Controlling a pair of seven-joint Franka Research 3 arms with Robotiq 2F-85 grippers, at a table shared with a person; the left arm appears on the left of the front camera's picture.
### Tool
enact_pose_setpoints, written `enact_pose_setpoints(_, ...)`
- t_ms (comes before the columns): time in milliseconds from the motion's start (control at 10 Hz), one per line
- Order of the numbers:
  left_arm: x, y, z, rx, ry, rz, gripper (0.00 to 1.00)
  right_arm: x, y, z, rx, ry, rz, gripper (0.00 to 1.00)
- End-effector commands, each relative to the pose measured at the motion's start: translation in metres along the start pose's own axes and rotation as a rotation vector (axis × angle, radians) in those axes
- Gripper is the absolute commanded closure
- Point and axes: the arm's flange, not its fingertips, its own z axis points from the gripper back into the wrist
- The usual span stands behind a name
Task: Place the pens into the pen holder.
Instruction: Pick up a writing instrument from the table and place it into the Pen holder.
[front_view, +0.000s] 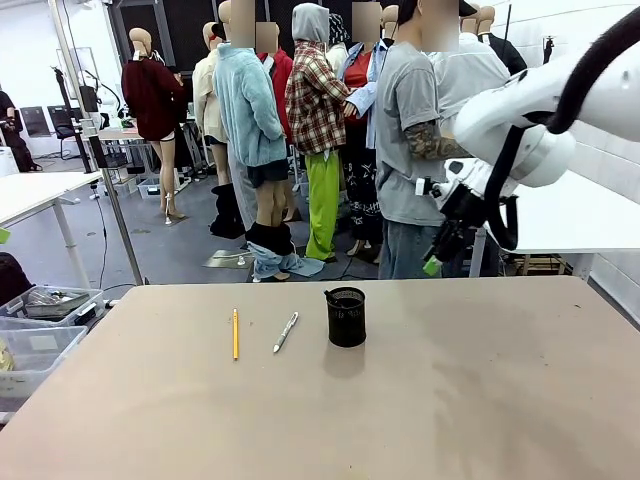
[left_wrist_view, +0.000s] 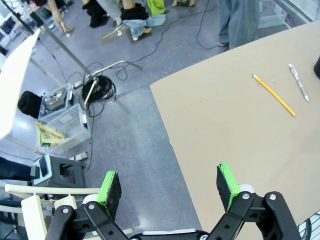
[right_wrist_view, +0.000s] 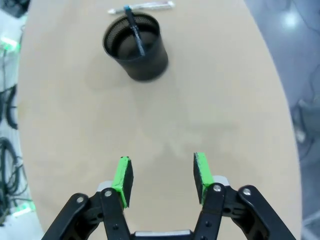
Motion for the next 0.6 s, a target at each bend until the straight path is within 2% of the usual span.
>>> enact_pose_setpoints(0, 0.001, 0.001, 0.000, 0.005, -0.002, 0.000, 0.00, -0.024, 0.028, 0.014, -0.095, 0.073, -0.167, 0.38)
enact_pose_setpoints(200, 0.001, 0.001, 0.000, 0.005, -0.002, 0.000, 0.00, -0.057, 0.047, 0.047, -0.192, 0.082, -0.347, 0.38)
enact_pose_setpoints(400, 0.001, 0.001, 0.000, 0.005, -0.002, 0.000, 0.00, -0.091, 0.057, 0.067, -0.237, 0.116, -0.501, 0.38)
enact_pose_setpoints(500, 0.001, 0.001, 0.000, 0.005, -0.002, 0.000, 0.00, -0.109, 0.065, 0.080, -0.258, 0.148, -0.620, 0.38)
